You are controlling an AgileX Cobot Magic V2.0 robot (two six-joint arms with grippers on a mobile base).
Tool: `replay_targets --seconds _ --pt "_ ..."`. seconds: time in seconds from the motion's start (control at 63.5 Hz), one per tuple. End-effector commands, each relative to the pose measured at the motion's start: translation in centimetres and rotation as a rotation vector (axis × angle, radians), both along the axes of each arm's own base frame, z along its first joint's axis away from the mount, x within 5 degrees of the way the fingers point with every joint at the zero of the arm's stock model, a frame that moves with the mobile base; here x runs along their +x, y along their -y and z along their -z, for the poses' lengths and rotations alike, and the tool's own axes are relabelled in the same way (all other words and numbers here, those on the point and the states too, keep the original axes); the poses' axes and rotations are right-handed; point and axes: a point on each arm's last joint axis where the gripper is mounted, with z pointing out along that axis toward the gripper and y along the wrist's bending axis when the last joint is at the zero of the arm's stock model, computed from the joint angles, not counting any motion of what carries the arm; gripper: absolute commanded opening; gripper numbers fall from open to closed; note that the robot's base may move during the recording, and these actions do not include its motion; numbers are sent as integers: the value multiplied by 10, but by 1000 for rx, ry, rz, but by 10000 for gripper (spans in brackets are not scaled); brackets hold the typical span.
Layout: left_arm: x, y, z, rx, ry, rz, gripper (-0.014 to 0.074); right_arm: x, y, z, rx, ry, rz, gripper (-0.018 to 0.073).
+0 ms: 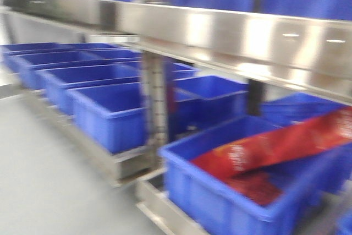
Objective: Stack silver trays without gaps
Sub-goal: 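Hold the tray in both grippers and drive the base away from the rack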
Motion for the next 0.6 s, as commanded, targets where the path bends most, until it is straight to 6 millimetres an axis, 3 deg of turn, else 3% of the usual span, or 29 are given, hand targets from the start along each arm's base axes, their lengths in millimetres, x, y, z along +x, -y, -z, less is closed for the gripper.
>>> replay_targets --seconds 0.0,0.583 --pt "-5 8 -14 -99 68 44 -19 -3 -17 -16 118 128 -126 -69" --pt "-5 8 -14 -99 68 44 -19 -3 -17 -16 118 128 -126 -69"
